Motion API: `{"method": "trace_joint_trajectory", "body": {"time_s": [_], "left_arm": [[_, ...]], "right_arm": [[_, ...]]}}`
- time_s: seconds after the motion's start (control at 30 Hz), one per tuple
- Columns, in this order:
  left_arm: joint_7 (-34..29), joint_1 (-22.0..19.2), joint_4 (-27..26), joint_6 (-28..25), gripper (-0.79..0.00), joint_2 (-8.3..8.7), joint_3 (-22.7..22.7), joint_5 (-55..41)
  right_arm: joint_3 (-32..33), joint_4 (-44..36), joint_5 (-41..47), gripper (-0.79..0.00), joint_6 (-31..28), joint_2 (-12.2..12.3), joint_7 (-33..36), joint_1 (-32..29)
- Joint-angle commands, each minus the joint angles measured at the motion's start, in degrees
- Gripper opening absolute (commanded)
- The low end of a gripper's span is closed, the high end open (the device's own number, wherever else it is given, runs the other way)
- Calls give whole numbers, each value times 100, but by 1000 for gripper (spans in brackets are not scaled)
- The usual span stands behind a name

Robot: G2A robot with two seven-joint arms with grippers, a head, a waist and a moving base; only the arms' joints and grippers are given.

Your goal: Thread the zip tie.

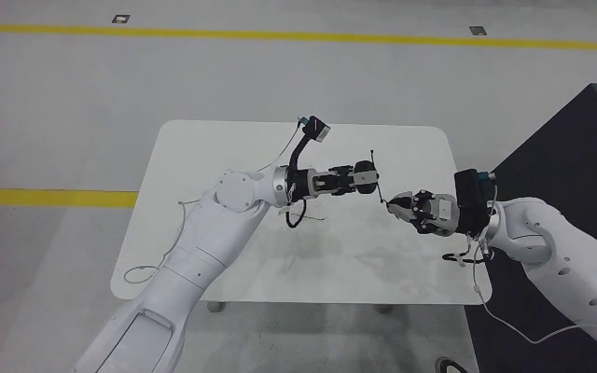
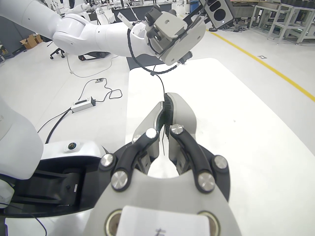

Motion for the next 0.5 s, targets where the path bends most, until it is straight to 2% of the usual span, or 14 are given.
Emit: {"method": "trace_joint_trajectory", "body": {"time_s": [0.0, 0.47], "left_arm": [[5, -4, 27, 23, -785, -2, -17, 5], [35, -10, 44, 110, -785, -10, -30, 398]], "right_arm": [[0, 0, 0, -785, 0, 0, 0, 0], [47, -74, 81, -785, 134, -21, 84, -65]]}}
